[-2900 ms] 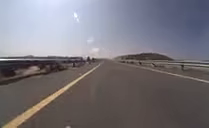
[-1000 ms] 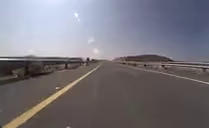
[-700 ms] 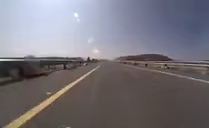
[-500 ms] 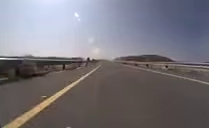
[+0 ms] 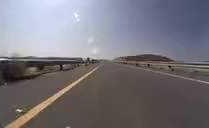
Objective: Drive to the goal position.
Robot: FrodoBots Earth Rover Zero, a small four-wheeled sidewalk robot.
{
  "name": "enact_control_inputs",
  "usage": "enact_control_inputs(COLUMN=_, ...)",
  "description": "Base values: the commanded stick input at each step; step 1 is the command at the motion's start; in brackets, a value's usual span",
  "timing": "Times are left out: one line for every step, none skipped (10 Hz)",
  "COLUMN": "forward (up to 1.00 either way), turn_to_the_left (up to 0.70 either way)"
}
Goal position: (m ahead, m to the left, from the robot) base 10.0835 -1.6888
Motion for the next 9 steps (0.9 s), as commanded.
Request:
enact_control_inputs(forward=1.00, turn_to_the_left=0.00)
enact_control_inputs(forward=1.00, turn_to_the_left=0.00)
enact_control_inputs(forward=1.00, turn_to_the_left=0.00)
enact_control_inputs(forward=1.00, turn_to_the_left=0.00)
enact_control_inputs(forward=1.00, turn_to_the_left=0.00)
enact_control_inputs(forward=1.00, turn_to_the_left=0.00)
enact_control_inputs(forward=1.00, turn_to_the_left=0.00)
enact_control_inputs(forward=1.00, turn_to_the_left=0.00)
enact_control_inputs(forward=1.00, turn_to_the_left=0.00)
